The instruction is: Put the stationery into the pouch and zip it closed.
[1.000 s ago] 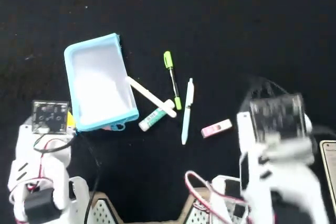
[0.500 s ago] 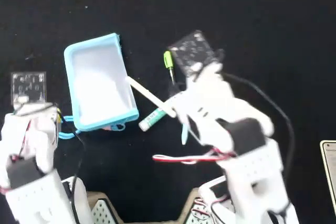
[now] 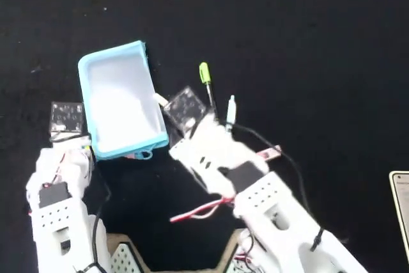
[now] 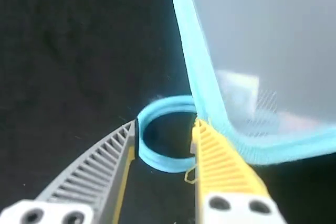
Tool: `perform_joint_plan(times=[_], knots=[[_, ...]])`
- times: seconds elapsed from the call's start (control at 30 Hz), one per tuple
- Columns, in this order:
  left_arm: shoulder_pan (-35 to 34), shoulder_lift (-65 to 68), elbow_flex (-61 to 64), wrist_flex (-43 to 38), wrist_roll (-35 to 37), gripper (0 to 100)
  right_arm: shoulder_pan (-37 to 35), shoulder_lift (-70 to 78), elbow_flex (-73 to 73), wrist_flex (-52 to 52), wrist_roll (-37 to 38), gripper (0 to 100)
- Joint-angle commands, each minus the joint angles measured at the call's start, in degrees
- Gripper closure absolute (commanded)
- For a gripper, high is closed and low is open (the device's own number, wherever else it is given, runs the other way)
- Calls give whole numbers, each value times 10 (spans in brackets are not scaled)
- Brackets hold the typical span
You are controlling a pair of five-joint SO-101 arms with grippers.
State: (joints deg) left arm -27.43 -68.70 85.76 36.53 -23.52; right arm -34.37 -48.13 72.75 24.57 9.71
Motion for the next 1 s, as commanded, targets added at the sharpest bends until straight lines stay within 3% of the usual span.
perform_joint_plan(times=[0.0, 0.2, 0.3, 0.63, 0.97], knots=[[-45, 8, -29, -41, 6, 826, -11, 3, 36, -87, -3, 966], [-95, 28, -91, -48, 63, 822, -11, 5, 51, -61, 1, 966], [-95, 89, -143, -5, 90, 822, -11, 5, 51, -60, 1, 966], [-95, 430, -443, 236, 113, 822, -11, 5, 53, -58, 2, 966], [-87, 730, -620, 252, 163, 822, -11, 4, 54, -57, 2, 966]])
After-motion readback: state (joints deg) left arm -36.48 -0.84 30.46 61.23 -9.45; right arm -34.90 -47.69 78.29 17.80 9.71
